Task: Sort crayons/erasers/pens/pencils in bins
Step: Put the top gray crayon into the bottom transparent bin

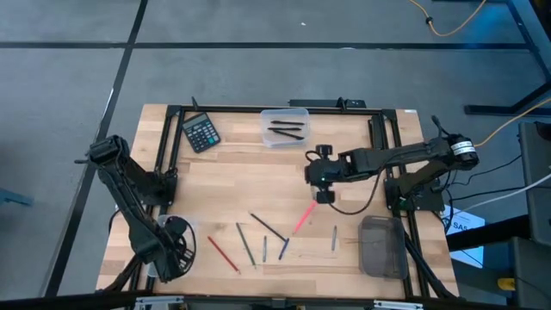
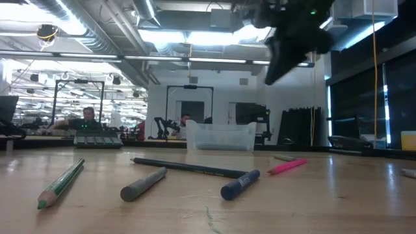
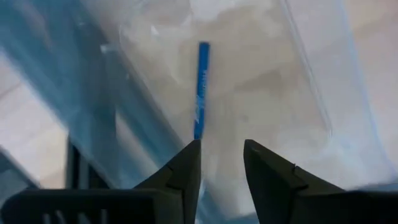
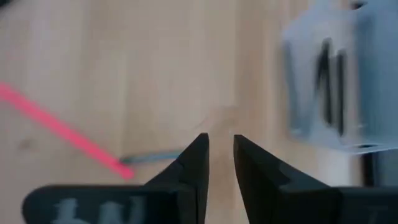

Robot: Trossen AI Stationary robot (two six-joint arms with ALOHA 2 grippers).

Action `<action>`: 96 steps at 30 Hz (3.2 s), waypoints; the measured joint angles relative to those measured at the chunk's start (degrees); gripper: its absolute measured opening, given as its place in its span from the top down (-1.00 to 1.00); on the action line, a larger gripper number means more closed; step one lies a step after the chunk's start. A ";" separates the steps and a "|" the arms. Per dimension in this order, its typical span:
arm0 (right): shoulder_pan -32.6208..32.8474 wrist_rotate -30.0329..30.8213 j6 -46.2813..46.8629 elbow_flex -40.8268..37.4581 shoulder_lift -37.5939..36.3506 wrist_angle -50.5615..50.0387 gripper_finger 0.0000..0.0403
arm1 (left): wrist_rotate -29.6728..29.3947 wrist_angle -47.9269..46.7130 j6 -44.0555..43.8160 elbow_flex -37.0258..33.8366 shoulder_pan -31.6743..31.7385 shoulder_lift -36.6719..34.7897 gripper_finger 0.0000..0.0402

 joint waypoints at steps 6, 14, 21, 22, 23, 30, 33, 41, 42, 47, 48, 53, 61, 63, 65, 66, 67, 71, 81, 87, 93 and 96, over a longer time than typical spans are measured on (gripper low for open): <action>0.27 -16.97 1.27 0.00 -0.04 -1.02 0.62 | -10.98 -3.53 6.18 5.53 4.37 -0.09 0.44; 3.82 -10.44 10.60 0.00 0.53 -4.41 0.62 | -27.43 7.06 30.44 5.84 13.49 0.07 0.44; 9.10 -9.58 10.02 0.00 0.66 0.10 0.62 | -23.58 30.02 78.74 3.42 24.97 5.70 0.44; 9.70 -9.54 8.67 0.00 0.92 2.86 0.62 | -22.40 31.87 83.58 3.40 26.37 6.71 0.44; 10.21 -9.48 7.82 0.00 1.23 5.17 0.62 | -21.45 33.15 87.69 3.40 27.71 7.62 0.44; 9.32 6.80 24.96 0.02 5.27 7.75 0.62 | -22.15 34.71 97.78 3.38 34.30 10.22 0.44; 8.24 11.47 37.83 0.02 7.01 0.95 0.62 | -22.22 34.44 100.57 3.40 35.97 10.22 0.44; 6.83 12.35 53.68 0.02 15.06 1.51 0.61 | -32.94 36.33 106.85 3.38 37.16 10.25 0.44; 6.51 12.36 54.95 0.02 15.84 1.91 0.62 | -34.02 36.90 106.92 3.38 37.36 10.25 0.44; 4.91 11.78 61.53 0.00 18.88 -0.49 0.61 | -33.68 36.32 108.35 3.40 38.94 10.25 0.44; 4.71 11.16 61.98 0.00 19.27 -0.55 0.61 | -33.68 36.17 109.31 3.40 39.13 10.25 0.44; 4.31 8.44 63.02 0.02 21.45 0.50 0.61 | -33.54 37.71 114.16 3.40 40.58 10.25 0.44; 4.18 8.25 69.43 0.02 23.61 -1.15 0.61 | -32.01 41.62 119.36 3.40 44.94 10.25 0.44; 4.18 8.21 70.91 0.02 24.30 -0.49 0.59 | -31.31 41.71 120.57 3.40 45.86 10.25 0.44; 4.18 7.93 71.71 0.02 25.36 -0.32 0.55 | -30.82 41.94 121.23 3.40 46.70 10.25 0.44; 4.14 7.97 71.83 0.02 25.98 -0.37 0.52 | -30.55 42.13 121.46 3.40 47.03 10.25 0.44; 4.09 8.21 71.98 0.14 26.40 -0.39 0.50 | -30.51 42.14 121.50 3.40 47.26 10.25 0.44; 3.98 8.52 72.14 0.31 28.17 -0.13 0.43 | -30.47 42.17 121.70 3.40 47.63 10.25 0.45; 5.43 9.70 72.31 0.24 28.73 0.82 0.76 | -16.29 45.34 125.92 3.40 50.44 10.25 0.45; 7.21 14.37 72.14 0.04 28.71 0.43 0.89 | -13.12 46.50 127.84 3.40 52.18 10.25 0.46; 10.95 22.75 76.88 -0.35 29.08 -0.39 0.78 | -13.13 47.21 127.38 3.40 54.76 10.25 0.45; 13.72 29.80 81.56 -0.22 28.97 -1.10 0.77 | -13.11 47.57 126.26 3.40 55.71 10.25 0.45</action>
